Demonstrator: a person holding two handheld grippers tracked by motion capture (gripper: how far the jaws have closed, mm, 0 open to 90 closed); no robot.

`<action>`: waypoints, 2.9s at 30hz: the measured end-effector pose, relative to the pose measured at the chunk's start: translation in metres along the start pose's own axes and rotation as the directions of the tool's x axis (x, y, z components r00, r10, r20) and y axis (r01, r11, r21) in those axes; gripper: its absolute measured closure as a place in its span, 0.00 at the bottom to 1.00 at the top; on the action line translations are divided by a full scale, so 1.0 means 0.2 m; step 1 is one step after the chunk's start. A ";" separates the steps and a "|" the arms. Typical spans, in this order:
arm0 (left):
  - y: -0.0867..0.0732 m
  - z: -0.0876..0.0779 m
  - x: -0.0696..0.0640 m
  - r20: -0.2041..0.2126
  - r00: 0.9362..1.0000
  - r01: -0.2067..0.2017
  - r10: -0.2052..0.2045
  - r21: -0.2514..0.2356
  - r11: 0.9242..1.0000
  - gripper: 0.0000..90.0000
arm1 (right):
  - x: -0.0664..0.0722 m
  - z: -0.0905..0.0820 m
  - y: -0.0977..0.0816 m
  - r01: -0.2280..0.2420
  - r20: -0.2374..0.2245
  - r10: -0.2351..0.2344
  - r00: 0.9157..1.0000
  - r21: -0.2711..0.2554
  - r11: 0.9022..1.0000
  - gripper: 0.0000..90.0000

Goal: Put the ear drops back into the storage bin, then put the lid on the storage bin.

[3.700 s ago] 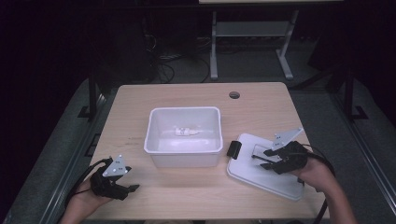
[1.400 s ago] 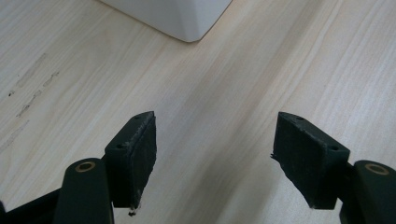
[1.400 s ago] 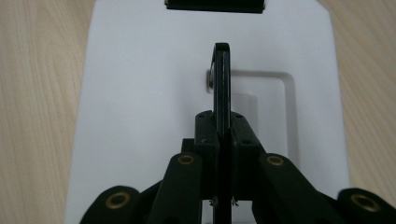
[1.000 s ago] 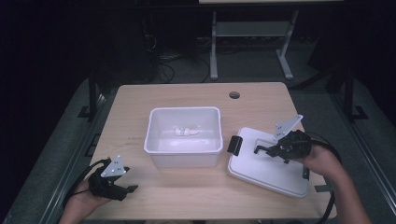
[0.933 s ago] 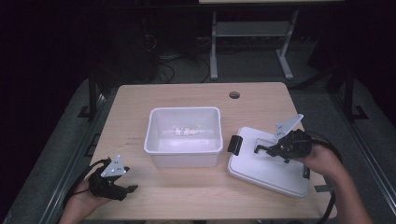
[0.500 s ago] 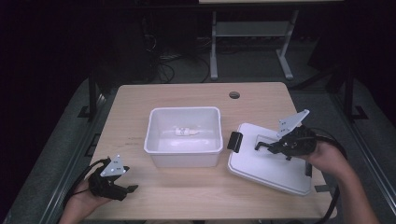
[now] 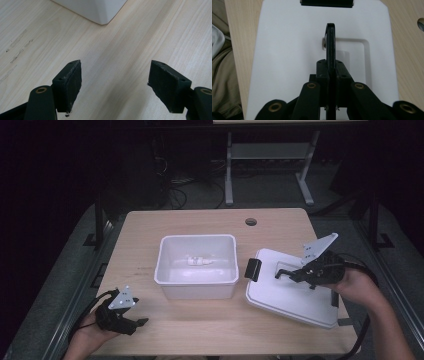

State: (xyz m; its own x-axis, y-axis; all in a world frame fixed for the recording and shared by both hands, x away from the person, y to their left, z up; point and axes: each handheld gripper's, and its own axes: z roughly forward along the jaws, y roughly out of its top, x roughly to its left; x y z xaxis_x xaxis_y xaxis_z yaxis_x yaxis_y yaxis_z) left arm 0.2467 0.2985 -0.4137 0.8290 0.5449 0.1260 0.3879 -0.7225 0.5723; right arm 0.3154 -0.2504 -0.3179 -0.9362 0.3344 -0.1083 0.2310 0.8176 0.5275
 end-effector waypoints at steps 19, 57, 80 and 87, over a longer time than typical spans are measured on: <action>-0.01 0.01 0.00 0.006 1.000 0.009 -0.009 -0.002 1.000 0.29 | 0.01 -0.09 0.04 0.008 0.010 -0.007 1.000 -0.018 1.000 0.93; -0.02 -0.01 0.02 0.004 1.000 0.019 -0.019 -0.017 1.000 0.29 | 0.00 -0.16 0.24 0.043 -0.008 -0.044 0.999 -0.059 0.997 0.93; -0.03 0.01 0.03 0.008 1.000 0.021 -0.021 -0.011 1.000 0.29 | 0.00 -0.11 0.35 0.068 -0.036 -0.071 0.997 -0.070 0.995 0.93; -0.04 0.01 0.04 0.007 1.000 0.029 -0.029 -0.015 0.999 0.29 | -0.01 -0.09 0.39 0.073 -0.047 -0.076 0.996 -0.067 0.995 0.93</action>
State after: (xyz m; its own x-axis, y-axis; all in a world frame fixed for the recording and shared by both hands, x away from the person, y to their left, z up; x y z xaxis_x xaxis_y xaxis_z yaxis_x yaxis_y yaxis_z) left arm 0.2514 0.3076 -0.4176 0.8204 0.5624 0.1036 0.4058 -0.7002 0.5874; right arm 0.3316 -0.1947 -0.2616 -0.9624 0.2488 -0.1087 0.1437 0.8064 0.5737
